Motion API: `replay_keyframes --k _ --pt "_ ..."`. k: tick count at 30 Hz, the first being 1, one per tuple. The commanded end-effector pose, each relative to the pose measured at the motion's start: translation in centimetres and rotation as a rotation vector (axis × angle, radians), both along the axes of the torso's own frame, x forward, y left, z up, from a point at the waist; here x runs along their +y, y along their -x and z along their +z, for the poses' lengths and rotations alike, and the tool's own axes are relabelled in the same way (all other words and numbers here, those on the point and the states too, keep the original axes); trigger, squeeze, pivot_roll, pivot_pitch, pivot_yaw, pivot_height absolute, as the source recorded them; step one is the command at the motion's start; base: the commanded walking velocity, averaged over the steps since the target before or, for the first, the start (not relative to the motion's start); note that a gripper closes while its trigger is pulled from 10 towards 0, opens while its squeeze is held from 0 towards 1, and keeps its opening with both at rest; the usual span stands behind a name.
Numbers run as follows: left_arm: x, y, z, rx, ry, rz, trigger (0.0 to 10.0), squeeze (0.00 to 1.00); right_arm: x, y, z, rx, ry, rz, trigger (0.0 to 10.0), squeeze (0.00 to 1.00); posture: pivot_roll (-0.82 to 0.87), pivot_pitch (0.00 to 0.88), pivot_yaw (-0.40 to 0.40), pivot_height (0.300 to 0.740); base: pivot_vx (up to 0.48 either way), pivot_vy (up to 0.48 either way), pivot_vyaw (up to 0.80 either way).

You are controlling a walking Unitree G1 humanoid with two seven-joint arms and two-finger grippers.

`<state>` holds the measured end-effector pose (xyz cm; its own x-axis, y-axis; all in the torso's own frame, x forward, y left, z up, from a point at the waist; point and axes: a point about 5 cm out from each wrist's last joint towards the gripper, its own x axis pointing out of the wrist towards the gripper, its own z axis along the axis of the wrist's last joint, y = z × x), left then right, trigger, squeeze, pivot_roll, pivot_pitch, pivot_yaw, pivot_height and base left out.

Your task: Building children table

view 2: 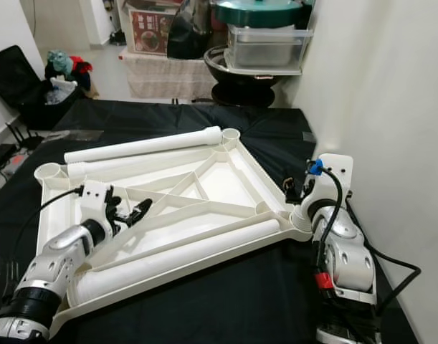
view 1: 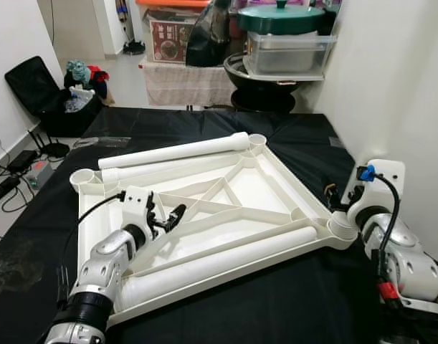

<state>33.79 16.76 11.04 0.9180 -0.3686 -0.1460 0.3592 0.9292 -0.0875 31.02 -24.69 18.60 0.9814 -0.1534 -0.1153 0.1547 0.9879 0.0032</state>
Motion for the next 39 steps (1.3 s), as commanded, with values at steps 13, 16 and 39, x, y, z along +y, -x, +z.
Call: replay_keyframes --k 13,16,39 --pt "0.7 0.5 -1.0 0.028 -0.020 0.024 10.0 0.00 0.9 0.6 -4.1 0.148 -0.033 0.170 0.0 0.00 0.05 0.000 -0.079 0.740 0.000 0.000 0.00" --pt "1.0 0.4 -0.9 0.026 -0.026 0.028 10.0 0.00 2.3 1.4 -5.6 0.207 -0.004 0.295 0.0 0.00 0.04 0.000 -0.073 0.740 0.000 0.000 0.00" --pt "1.1 0.5 -0.7 0.016 -0.069 0.007 10.0 0.00 4.4 0.9 -3.1 -0.012 -0.020 0.415 10.0 1.00 0.05 0.000 -0.058 0.740 0.000 0.000 0.00"
